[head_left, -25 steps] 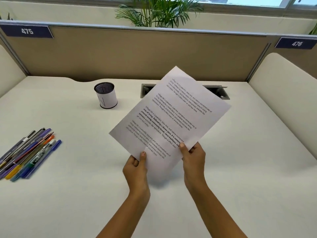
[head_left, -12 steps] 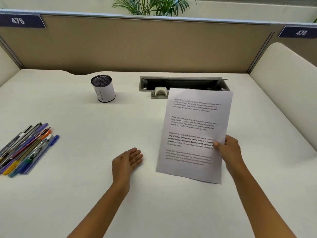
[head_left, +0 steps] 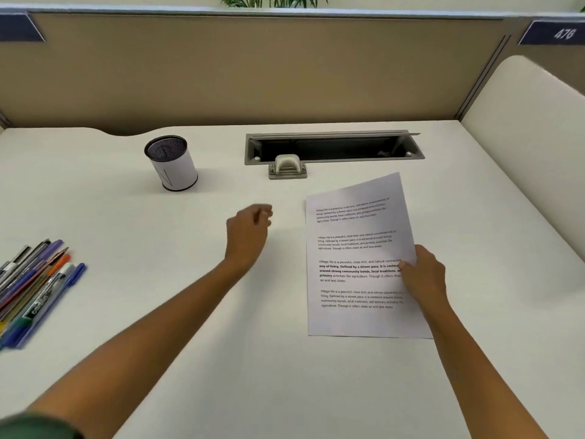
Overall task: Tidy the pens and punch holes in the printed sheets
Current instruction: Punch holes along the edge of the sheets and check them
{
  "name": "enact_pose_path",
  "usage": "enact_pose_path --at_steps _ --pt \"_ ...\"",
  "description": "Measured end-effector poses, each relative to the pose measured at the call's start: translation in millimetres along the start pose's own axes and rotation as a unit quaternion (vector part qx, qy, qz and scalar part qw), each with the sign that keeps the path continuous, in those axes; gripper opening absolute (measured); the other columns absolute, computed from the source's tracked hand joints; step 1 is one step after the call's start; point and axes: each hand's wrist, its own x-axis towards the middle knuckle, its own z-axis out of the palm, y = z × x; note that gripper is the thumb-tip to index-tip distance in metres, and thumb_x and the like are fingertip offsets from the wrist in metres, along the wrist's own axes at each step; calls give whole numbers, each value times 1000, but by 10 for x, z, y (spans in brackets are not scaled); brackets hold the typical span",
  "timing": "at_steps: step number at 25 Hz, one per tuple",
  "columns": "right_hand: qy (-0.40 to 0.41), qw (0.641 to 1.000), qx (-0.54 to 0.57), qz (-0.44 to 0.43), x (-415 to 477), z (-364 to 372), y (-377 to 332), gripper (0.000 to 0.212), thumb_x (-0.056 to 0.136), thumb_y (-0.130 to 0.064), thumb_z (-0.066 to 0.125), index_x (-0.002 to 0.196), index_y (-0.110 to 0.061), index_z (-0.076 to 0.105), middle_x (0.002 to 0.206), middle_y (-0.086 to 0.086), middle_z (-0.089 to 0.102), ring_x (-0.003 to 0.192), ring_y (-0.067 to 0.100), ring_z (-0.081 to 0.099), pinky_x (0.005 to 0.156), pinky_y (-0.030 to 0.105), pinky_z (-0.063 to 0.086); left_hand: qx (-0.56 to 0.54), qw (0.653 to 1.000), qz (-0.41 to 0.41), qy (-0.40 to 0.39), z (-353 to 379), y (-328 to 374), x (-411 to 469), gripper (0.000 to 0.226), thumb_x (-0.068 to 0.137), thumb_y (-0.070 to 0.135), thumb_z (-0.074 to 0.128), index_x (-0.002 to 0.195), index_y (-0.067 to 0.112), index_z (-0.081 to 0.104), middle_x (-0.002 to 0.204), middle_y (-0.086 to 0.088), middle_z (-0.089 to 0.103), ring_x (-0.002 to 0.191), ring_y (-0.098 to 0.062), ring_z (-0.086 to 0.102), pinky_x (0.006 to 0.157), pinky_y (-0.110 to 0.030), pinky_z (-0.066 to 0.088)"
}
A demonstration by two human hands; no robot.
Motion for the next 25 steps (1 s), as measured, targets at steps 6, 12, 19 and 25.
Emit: enact_pose_path --at_steps 6,12,19,25 --pt "20 1000 14 5 128 29 -8 34 92 -4 52 126 -4 49 116 20 62 85 22 48 72 27 38 161 975 150 -9 151 370 1110 30 96 6 45 120 3 63 118 -14 67 106 -27 62 90 -15 39" --pt "25 999 21 5 153 49 36 35 94 -5 54 128 -7 49 118 14 62 86 20 48 74 27 36 262 954 121 -78 485 348 1782 36 99 8 42 133 1 52 133 -17 57 125 -30 50 108 -33 36" --pt "33 999 11 -7 186 58 60 36 93 -7 57 128 -9 52 119 13 63 87 18 47 77 25 36 309 941 96 -98 638 231 2040 30 93 16 59 120 5 62 122 -17 62 112 -31 57 95 -36 46" --pt "34 999 18 -14 166 61 55 35 93 -5 56 127 -8 53 117 13 64 86 19 49 77 25 36 283 954 -2 -101 567 196 1943 26 92 17 61 112 1 67 116 -20 65 111 -32 58 90 -34 46"
